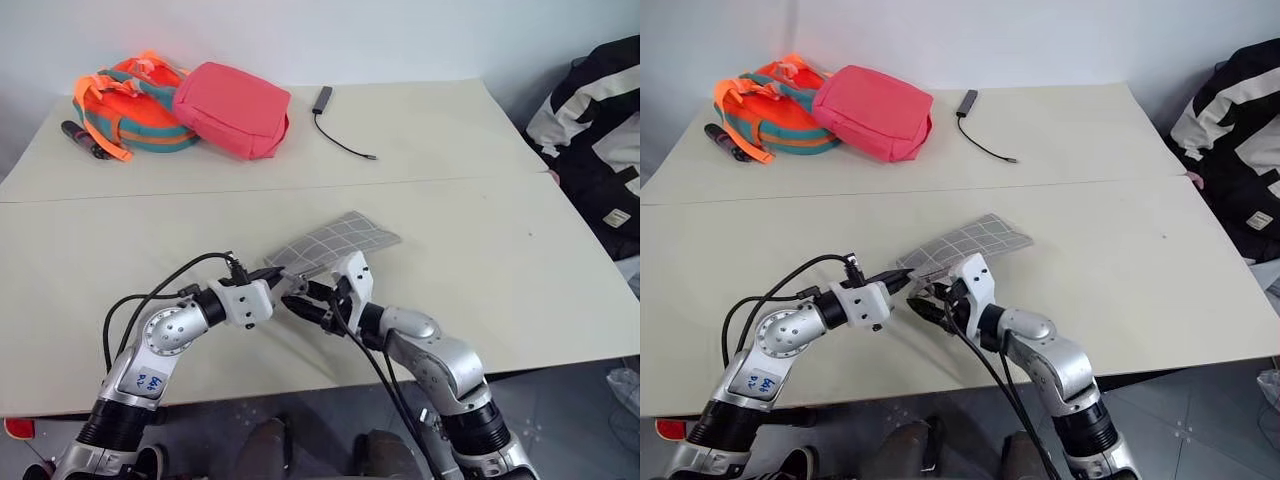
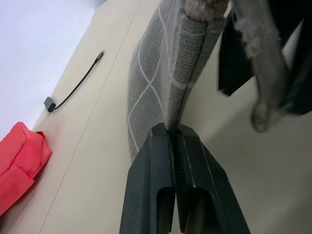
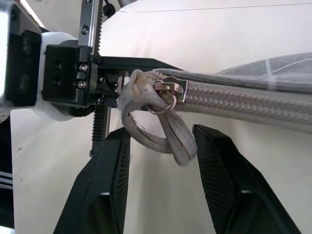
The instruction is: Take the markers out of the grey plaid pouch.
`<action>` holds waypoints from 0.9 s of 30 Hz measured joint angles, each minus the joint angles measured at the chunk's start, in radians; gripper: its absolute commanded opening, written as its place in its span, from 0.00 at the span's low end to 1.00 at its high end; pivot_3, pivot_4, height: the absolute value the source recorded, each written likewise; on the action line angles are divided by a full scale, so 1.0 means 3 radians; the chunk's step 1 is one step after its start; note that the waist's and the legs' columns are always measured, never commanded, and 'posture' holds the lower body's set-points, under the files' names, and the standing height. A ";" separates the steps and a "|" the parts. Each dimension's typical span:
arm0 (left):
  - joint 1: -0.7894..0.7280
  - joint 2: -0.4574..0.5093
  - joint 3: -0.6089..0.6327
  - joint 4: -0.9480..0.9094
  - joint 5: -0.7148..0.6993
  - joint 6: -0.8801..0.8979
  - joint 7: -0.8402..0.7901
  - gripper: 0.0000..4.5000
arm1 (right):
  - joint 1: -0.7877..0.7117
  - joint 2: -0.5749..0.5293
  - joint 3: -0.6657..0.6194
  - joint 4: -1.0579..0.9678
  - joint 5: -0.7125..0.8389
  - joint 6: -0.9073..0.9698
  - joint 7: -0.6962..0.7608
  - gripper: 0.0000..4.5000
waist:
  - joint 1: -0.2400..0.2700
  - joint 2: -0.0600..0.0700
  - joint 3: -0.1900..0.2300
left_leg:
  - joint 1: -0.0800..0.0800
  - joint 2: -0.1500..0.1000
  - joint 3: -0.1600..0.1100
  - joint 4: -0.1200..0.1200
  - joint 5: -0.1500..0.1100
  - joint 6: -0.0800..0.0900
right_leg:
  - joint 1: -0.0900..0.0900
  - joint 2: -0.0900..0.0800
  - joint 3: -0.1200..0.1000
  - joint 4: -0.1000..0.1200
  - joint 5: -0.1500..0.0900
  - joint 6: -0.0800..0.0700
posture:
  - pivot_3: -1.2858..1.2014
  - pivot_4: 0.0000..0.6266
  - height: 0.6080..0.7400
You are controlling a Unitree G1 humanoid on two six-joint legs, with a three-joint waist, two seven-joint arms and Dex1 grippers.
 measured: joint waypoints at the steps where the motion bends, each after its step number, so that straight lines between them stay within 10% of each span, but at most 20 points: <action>1: 0.0000 0.0000 -0.0001 -0.0004 0.0000 0.0007 0.0000 0.00 | 0.0000 -0.0001 0.0006 0.0002 -0.0008 -0.0002 0.0003 0.32 | 0.0000 0.0000 0.0000 | 0.0000 0.0000 0.0000 0.0000 0.0000 0.0000 | 0.0000 0.0000 0.0000 0.0000 0.0000 0.0000 | 0.52 0.24 1.00; 6: 0.0013 0.0000 -0.0001 -0.0058 -0.0001 0.0034 0.0000 0.00 | 0.0001 -0.0076 0.0010 0.0007 -0.0019 -0.0011 0.0082 0.00 | 0.0000 0.0000 0.0000 | 0.0000 0.0000 0.0000 0.0000 0.0000 0.0000 | 0.0000 0.0000 0.0000 -0.0001 0.0000 0.0000 | 0.52 0.24 1.00; 27: 0.0182 0.0299 0.0023 0.0060 -0.0290 -0.0462 -0.0162 0.00 | 0.0032 -0.1037 -0.0363 -0.0072 0.0379 0.0008 0.0863 0.00 | -0.0002 0.0001 0.0001 | 0.0000 0.0003 0.0004 0.0001 -0.0005 0.0004 | 0.0002 0.0000 0.0001 -0.0007 0.0000 0.0000 | 0.52 0.24 1.00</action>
